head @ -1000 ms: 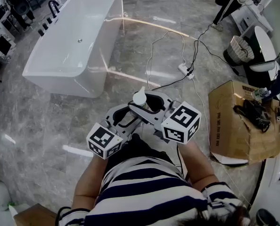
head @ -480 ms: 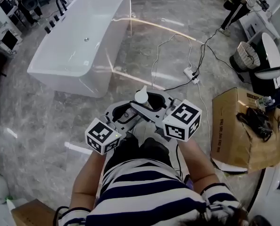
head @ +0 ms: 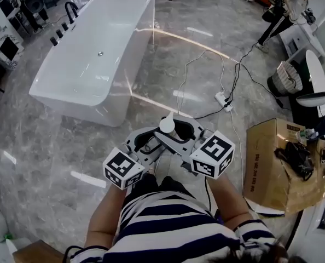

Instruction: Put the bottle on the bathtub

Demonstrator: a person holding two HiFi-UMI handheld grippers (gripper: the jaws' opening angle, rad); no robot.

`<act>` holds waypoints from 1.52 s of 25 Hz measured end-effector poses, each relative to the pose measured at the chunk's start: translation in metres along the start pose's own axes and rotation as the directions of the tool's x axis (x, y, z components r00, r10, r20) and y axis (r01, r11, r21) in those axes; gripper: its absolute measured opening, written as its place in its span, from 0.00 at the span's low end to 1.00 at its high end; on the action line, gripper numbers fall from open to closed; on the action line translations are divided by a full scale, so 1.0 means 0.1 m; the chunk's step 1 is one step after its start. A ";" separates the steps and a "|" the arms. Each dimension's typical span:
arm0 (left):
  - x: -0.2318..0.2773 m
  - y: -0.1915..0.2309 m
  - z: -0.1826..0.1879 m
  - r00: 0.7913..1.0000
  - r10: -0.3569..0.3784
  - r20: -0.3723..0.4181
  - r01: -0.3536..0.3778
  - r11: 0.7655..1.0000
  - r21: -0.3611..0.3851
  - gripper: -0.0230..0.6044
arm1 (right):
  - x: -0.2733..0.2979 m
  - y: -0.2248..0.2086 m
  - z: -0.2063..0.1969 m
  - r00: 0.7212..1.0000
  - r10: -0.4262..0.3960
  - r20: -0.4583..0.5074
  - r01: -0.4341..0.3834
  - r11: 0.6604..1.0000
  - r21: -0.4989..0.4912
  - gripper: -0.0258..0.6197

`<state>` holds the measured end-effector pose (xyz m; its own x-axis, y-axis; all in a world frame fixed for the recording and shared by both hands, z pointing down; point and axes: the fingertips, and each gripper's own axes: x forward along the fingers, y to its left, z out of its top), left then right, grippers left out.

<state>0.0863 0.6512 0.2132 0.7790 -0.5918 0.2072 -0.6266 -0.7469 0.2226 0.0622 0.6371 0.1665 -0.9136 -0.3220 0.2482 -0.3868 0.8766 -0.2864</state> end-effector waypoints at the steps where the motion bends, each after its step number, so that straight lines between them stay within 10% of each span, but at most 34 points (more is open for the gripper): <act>1: -0.01 0.07 0.01 1.000 0.001 -0.002 -0.001 1.000 -0.003 0.34 | 0.06 -0.02 0.02 1.000 0.001 -0.001 -0.001 1.000 -0.001 0.33; 23: 0.40 1.38 0.34 0.998 -0.057 0.015 0.058 0.996 -0.063 0.34 | 0.95 -1.04 0.45 0.997 -0.070 0.014 0.069 0.996 0.060 0.33; 38: 1.45 1.96 0.83 0.996 0.059 0.068 -0.057 0.998 -0.035 0.34 | 0.89 -2.19 0.90 0.999 0.030 0.021 -0.030 0.999 -0.014 0.33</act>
<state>0.0784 0.3942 0.2081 0.7401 -0.6543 0.1553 -0.6705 -0.7007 0.2438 0.0549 0.3842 0.1681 -0.9273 -0.3028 0.2200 -0.3574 0.8908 -0.2807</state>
